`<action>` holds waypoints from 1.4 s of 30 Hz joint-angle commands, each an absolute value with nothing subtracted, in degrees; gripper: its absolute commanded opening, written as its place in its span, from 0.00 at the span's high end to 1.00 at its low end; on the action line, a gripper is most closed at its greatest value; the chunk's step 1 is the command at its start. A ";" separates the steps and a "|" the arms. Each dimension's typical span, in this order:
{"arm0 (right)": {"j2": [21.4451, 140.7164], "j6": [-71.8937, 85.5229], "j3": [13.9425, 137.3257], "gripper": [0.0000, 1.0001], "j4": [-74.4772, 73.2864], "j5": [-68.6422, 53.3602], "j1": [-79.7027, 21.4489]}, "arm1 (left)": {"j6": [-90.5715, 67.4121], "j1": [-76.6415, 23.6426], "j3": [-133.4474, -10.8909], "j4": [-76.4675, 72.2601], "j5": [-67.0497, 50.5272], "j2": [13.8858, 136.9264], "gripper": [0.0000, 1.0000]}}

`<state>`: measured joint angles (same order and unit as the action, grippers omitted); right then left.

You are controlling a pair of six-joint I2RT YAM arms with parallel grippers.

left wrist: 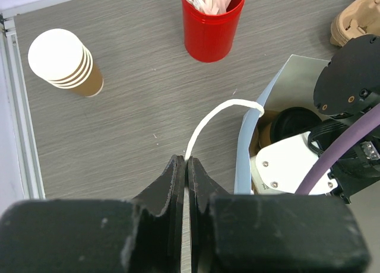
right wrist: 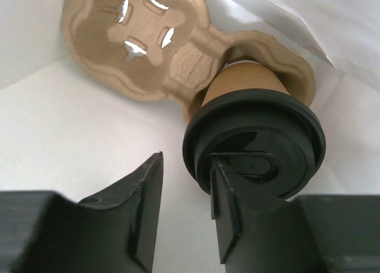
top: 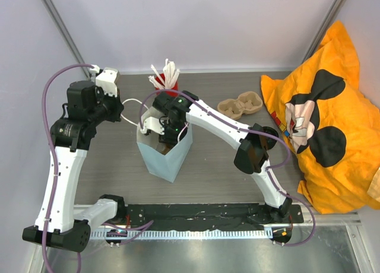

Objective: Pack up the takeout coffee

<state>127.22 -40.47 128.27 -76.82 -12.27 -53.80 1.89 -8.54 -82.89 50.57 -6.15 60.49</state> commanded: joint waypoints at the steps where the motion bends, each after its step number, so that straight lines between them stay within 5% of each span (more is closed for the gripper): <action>1: 125.60 -40.96 129.64 0.53 -78.49 -10.02 -53.53 | 1.49 -8.09 -83.06 49.13 -6.86 59.06 0.94; 25: 121.73 -40.43 131.22 0.24 -77.17 -9.84 -53.53 | 1.58 -7.73 -82.88 49.13 -7.30 58.98 0.94; 42: 118.04 -39.81 134.12 0.23 -76.38 -11.69 -53.61 | 1.49 -7.56 -83.06 49.13 -7.82 59.15 0.94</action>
